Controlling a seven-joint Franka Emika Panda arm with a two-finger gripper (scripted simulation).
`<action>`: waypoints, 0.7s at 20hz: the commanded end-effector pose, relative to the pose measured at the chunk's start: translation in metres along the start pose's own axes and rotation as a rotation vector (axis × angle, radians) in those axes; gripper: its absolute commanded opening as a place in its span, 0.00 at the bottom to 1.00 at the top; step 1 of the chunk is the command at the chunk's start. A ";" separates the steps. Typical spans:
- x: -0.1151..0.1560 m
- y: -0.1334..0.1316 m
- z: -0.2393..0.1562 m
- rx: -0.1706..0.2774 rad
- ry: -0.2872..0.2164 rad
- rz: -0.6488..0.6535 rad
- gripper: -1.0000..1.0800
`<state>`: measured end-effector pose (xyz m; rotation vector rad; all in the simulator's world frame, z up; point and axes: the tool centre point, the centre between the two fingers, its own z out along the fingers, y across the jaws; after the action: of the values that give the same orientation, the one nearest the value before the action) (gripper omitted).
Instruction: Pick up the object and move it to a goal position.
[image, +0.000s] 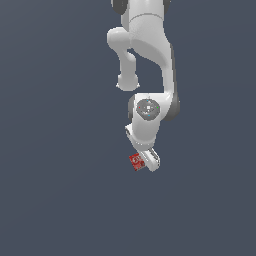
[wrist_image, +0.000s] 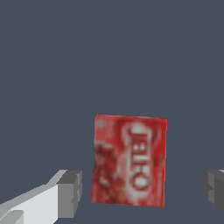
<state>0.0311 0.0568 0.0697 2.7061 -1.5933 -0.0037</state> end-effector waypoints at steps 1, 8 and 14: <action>-0.001 -0.001 0.002 0.001 0.001 0.028 0.96; -0.002 -0.003 0.004 0.002 0.001 0.047 0.96; -0.002 -0.002 0.018 0.002 0.001 0.049 0.96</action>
<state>0.0327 0.0596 0.0574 2.6685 -1.6593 0.0011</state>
